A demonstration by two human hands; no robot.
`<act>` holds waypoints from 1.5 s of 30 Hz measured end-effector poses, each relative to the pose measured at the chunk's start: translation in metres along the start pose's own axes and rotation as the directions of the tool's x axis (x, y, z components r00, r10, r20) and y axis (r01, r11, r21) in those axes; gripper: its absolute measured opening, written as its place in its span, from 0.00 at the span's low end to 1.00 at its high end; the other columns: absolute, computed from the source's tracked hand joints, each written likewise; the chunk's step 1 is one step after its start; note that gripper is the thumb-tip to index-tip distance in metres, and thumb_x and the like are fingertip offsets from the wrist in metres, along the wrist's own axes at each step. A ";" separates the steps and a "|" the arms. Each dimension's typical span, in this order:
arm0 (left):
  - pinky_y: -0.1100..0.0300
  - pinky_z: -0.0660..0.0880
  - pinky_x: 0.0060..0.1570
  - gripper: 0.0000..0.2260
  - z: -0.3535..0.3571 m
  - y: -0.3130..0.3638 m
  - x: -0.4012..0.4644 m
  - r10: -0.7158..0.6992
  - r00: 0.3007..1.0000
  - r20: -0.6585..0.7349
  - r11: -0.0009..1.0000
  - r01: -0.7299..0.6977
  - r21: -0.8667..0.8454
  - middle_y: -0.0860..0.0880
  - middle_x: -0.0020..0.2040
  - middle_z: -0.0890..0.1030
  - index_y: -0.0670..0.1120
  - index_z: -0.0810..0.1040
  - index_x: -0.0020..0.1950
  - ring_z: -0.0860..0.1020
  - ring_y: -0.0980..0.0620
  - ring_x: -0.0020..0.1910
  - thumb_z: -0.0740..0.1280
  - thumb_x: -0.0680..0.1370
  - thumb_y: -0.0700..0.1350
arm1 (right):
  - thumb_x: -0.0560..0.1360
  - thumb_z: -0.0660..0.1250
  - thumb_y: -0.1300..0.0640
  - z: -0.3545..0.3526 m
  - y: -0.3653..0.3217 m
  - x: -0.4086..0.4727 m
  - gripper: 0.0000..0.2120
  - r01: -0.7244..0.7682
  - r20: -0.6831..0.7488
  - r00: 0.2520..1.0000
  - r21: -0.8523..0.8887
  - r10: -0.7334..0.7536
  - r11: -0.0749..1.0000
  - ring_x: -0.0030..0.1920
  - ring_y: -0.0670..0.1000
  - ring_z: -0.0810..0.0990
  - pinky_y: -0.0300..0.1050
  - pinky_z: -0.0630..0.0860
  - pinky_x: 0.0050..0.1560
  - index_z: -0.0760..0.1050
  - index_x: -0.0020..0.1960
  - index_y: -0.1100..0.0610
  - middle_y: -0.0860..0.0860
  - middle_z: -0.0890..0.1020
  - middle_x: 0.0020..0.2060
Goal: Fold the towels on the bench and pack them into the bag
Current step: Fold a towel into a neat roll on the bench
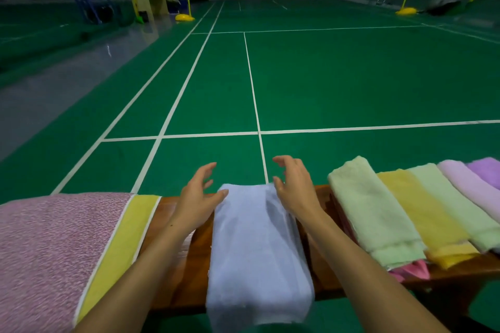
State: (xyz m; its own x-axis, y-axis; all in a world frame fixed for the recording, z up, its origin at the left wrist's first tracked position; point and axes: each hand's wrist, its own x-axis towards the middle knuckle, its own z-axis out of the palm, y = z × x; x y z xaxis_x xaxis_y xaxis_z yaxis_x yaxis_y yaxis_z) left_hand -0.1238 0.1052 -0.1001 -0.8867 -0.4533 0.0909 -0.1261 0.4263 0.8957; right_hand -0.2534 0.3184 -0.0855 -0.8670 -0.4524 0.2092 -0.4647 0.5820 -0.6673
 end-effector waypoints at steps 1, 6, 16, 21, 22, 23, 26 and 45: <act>0.61 0.77 0.60 0.29 -0.003 -0.001 -0.003 0.014 1.000 0.009 1.000 -0.014 0.008 0.56 0.74 0.73 0.54 0.70 0.77 0.73 0.54 0.72 0.76 0.79 0.41 | 0.82 0.68 0.62 -0.002 -0.001 -0.005 0.21 0.009 0.029 1.000 0.006 -0.010 1.000 0.67 0.54 0.76 0.51 0.73 0.70 0.72 0.73 0.54 0.53 0.76 0.67; 0.50 0.79 0.67 0.18 -0.017 0.005 -0.044 0.071 0.994 0.083 0.991 -0.079 0.106 0.58 0.63 0.83 0.55 0.79 0.68 0.81 0.61 0.63 0.76 0.79 0.45 | 0.82 0.69 0.60 -0.019 0.002 -0.046 0.17 -0.018 0.163 0.987 0.108 0.000 0.994 0.52 0.47 0.81 0.49 0.81 0.58 0.75 0.69 0.52 0.48 0.79 0.61; 0.62 0.76 0.61 0.12 -0.028 0.005 -0.113 0.141 0.946 0.293 0.855 -0.265 0.446 0.70 0.61 0.80 0.63 0.80 0.64 0.76 0.68 0.61 0.71 0.80 0.56 | 0.80 0.73 0.55 -0.047 0.021 -0.119 0.07 -0.071 0.376 0.927 0.144 0.012 0.987 0.43 0.47 0.84 0.41 0.81 0.43 0.77 0.55 0.49 0.46 0.83 0.48; 0.61 0.79 0.52 0.10 -0.016 0.005 -0.116 0.115 0.927 0.358 0.797 -0.301 0.524 0.68 0.56 0.82 0.63 0.81 0.59 0.79 0.65 0.53 0.68 0.79 0.60 | 0.77 0.74 0.51 -0.041 0.026 -0.130 0.05 0.055 0.518 0.851 0.074 -0.085 0.996 0.47 0.45 0.82 0.44 0.81 0.51 0.79 0.50 0.47 0.44 0.84 0.46; 0.62 0.79 0.52 0.11 -0.015 0.005 -0.114 0.110 0.926 0.362 0.778 -0.307 0.548 0.67 0.57 0.82 0.63 0.80 0.61 0.79 0.64 0.53 0.68 0.79 0.61 | 0.77 0.74 0.51 -0.040 0.026 -0.128 0.05 0.066 0.510 0.855 0.072 -0.094 0.995 0.47 0.44 0.82 0.43 0.80 0.50 0.79 0.50 0.48 0.44 0.83 0.46; 0.63 0.77 0.53 0.13 -0.014 0.004 -0.110 0.106 0.926 0.363 0.765 -0.309 0.566 0.66 0.60 0.82 0.62 0.80 0.62 0.78 0.64 0.55 0.68 0.79 0.61 | 0.78 0.73 0.52 -0.039 0.025 -0.124 0.05 0.087 0.493 0.863 0.067 -0.109 0.994 0.46 0.44 0.81 0.41 0.79 0.48 0.78 0.50 0.48 0.44 0.83 0.46; 0.61 0.74 0.62 0.16 -0.014 0.000 -0.100 0.102 0.919 0.380 0.747 -0.323 0.581 0.65 0.71 0.76 0.62 0.78 0.65 0.74 0.61 0.69 0.70 0.79 0.61 | 0.77 0.72 0.52 -0.035 0.023 -0.114 0.04 0.165 0.445 0.881 0.030 -0.161 0.986 0.49 0.41 0.76 0.40 0.73 0.49 0.77 0.48 0.47 0.42 0.80 0.48; 0.59 0.62 0.75 0.22 -0.032 0.003 -0.107 0.072 0.840 0.538 0.681 -0.435 0.589 0.66 0.80 0.62 0.68 0.75 0.58 0.60 0.63 0.79 0.64 0.72 0.78 | 0.75 0.73 0.38 -0.046 0.024 -0.114 0.17 0.391 0.617 0.756 -0.155 -0.220 0.907 0.79 0.49 0.60 0.50 0.67 0.75 0.78 0.58 0.46 0.48 0.63 0.80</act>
State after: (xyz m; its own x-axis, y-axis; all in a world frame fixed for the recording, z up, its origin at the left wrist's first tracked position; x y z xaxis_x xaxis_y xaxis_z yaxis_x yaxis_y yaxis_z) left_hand -0.0155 0.1296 -0.0935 -0.9931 0.0709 -0.0934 0.0381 0.9484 0.3146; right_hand -0.1743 0.4150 -0.0922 -0.4416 -0.8869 -0.1360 -0.7885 0.4559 -0.4128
